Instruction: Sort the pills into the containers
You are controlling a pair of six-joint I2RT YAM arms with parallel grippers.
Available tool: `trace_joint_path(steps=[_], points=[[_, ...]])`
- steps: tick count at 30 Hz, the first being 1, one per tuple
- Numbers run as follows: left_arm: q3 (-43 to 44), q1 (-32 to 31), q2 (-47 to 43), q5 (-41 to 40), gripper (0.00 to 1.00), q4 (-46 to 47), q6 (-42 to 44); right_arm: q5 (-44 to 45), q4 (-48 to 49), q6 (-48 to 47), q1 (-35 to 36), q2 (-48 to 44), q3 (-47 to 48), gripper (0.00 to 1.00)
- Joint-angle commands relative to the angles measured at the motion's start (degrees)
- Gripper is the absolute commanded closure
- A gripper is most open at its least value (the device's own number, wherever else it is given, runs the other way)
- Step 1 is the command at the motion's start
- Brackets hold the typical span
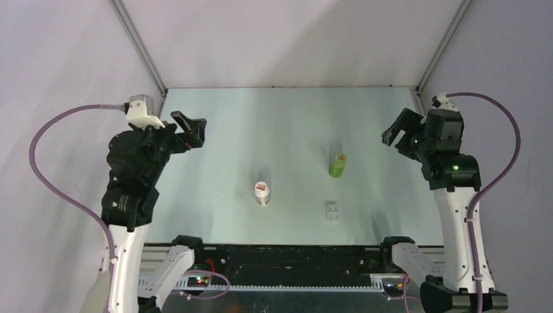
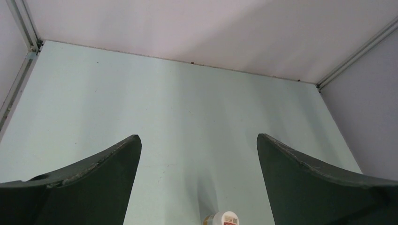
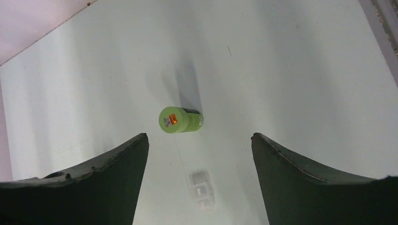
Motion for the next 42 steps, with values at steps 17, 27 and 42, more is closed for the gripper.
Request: trace_joint_path(steps=[17, 27, 42], points=[[-9.3, 0.4, -1.9, 17.6, 0.01, 8.5, -6.8, 2.0, -1.9, 10.2, 19.5, -4.9, -13.8, 0.03], [-14.9, -0.7, -2.8, 23.1, 0.01, 12.3, -13.0, 18.7, -2.7, 21.3, 43.0, 1.4, -19.3, 0.02], [-26.5, -6.0, -4.0, 19.0, 0.01, 22.3, -14.8, 14.7, 14.8, 27.1, 53.6, 18.9, -33.5, 0.34]])
